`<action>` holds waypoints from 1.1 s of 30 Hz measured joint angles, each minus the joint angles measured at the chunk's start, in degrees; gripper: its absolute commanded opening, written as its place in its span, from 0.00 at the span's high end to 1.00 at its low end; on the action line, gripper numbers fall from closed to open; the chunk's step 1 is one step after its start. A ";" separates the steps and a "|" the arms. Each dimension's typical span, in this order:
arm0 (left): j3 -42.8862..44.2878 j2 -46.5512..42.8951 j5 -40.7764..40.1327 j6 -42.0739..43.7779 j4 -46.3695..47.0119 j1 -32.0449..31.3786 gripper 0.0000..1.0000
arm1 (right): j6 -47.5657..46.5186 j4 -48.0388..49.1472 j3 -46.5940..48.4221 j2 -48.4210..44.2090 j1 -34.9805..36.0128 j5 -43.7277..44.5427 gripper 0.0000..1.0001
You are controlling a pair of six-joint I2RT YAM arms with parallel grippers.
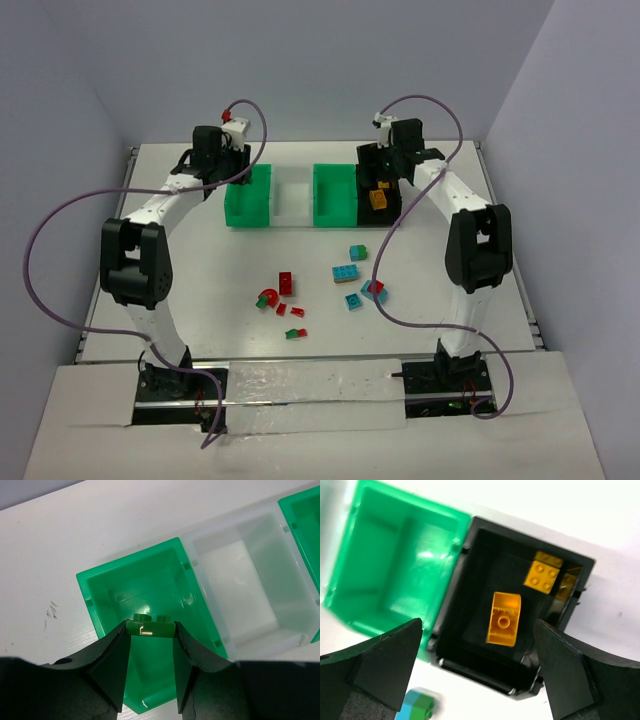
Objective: Sort the legos into containers by color
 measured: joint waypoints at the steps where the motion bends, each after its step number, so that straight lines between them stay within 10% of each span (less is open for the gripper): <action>1: 0.28 0.15 -0.07 -0.02 -0.08 -0.10 0.52 | 0.06 -0.59 -0.04 -0.49 0.16 -0.64 0.01; 18: 2.00 -1.34 1.48 0.02 -5.17 -0.54 0.15 | -12.48 -12.09 -13.11 -22.06 8.06 -11.52 0.11; 33: -6.22 -21.32 25.79 0.09 -11.76 2.41 0.13 | -32.89 -27.01 -13.88 -17.73 23.67 -10.40 0.18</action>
